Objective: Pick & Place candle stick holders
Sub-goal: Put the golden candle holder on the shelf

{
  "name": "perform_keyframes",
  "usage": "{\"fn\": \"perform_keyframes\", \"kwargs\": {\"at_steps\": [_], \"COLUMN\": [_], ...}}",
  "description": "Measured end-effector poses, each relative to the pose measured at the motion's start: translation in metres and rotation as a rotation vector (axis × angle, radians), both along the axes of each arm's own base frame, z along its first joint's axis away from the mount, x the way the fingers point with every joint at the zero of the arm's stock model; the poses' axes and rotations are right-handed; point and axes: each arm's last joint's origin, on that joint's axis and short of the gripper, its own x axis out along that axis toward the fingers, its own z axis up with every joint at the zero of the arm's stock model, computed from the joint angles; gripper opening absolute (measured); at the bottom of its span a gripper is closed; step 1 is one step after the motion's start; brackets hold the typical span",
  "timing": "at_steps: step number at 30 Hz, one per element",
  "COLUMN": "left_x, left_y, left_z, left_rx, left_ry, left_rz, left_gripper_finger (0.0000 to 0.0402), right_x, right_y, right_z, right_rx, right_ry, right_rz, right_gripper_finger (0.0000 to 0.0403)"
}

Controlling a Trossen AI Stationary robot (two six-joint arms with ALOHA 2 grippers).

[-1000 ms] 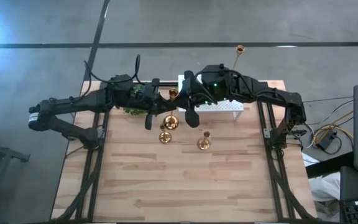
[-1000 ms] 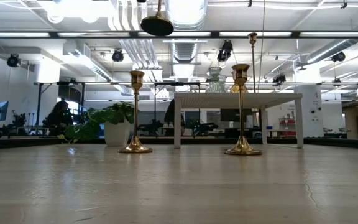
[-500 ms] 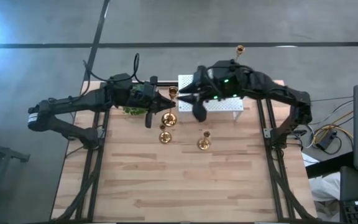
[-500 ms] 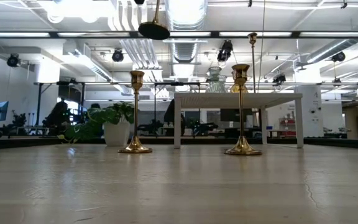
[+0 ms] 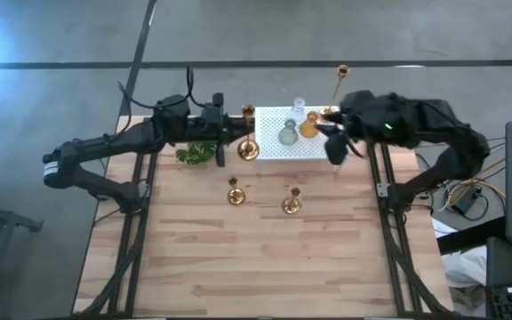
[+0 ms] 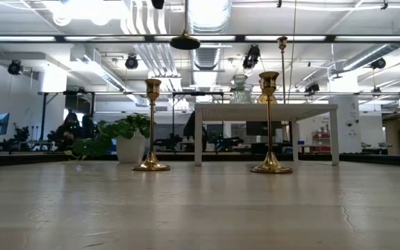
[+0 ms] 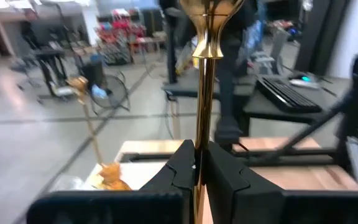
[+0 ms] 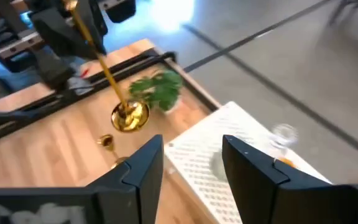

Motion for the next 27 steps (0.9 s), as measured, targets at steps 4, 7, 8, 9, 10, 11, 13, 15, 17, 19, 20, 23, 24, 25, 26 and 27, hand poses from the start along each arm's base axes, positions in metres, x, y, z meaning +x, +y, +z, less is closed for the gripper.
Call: {"fn": "perform_keyframes", "kwargs": {"at_steps": [4,7,8,9,10,11,13,15,17,19,20,23,24,25,26,27], "left_x": [0.006,0.013,0.015,0.017,0.020,0.022,0.026,0.030,0.033,0.036,0.037,0.040,0.041,0.043,0.045,0.046], "left_y": [0.019,0.037,0.043,0.048,0.054,0.060,0.071,0.080,0.090,0.098,0.102,0.113,0.117,0.120,0.124,0.127], "left_z": [-0.002,-0.007,-0.010,-0.012,-0.015,-0.017,-0.023,-0.027,-0.031,-0.035,-0.037,-0.044,-0.047,-0.050,-0.054,-0.057], "left_rx": [0.019,0.022,0.022,0.021,0.018,0.010,-0.001,-0.002,-0.001,0.004,0.007,0.004,0.000,-0.005,-0.011,-0.019], "left_ry": [-0.039,-0.051,-0.050,-0.055,-0.058,-0.060,-0.069,-0.088,-0.106,-0.121,-0.126,-0.136,-0.134,-0.135,-0.134,-0.128], "left_rz": [0.060,0.104,0.118,0.125,0.138,0.148,0.163,0.163,0.174,0.186,0.194,0.213,0.219,0.223,0.227,0.227], "left_gripper_finger": [0.0020,0.0020,0.0020,0.0020,0.0020,0.0020,0.0020,0.0020,0.0020,0.0020,0.0020,0.0020,0.0020,0.0020,0.0020,0.0020], "right_x": [-0.025,-0.038,-0.040,-0.043,-0.045,-0.048,-0.054,-0.060,-0.064,-0.069,-0.072,-0.080,-0.081,-0.083,-0.084,-0.086], "right_y": [0.014,0.021,0.022,0.023,0.024,0.025,0.025,0.026,0.027,0.028,0.028,0.029,0.029,0.029,0.029,0.028], "right_z": [0.002,-0.005,-0.009,-0.014,-0.018,-0.023,-0.032,-0.042,-0.051,-0.060,-0.064,-0.074,-0.077,-0.080,-0.083,-0.086], "right_rx": [-0.053,-0.066,-0.061,-0.052,-0.042,-0.032,-0.020,-0.015,-0.001,0.011,0.015,0.019,0.017,0.018,0.018,0.013], "right_ry": [-0.042,-0.057,-0.054,-0.053,-0.053,-0.056,-0.063,-0.067,-0.069,-0.077,-0.084,-0.102,-0.105,-0.105,-0.106,-0.106], "right_rz": [-0.085,-0.123,-0.131,-0.142,-0.154,-0.167,-0.200,-0.226,-0.242,-0.260,-0.269,-0.291,-0.299,-0.302,-0.307,-0.312], "right_gripper_finger": [0.0140,0.0127,0.0123,0.0120,0.0116,0.0113,0.0107,0.0101,0.0095,0.0090,0.0087,0.0080,0.0077,0.0075,0.0073,0.0070]}}
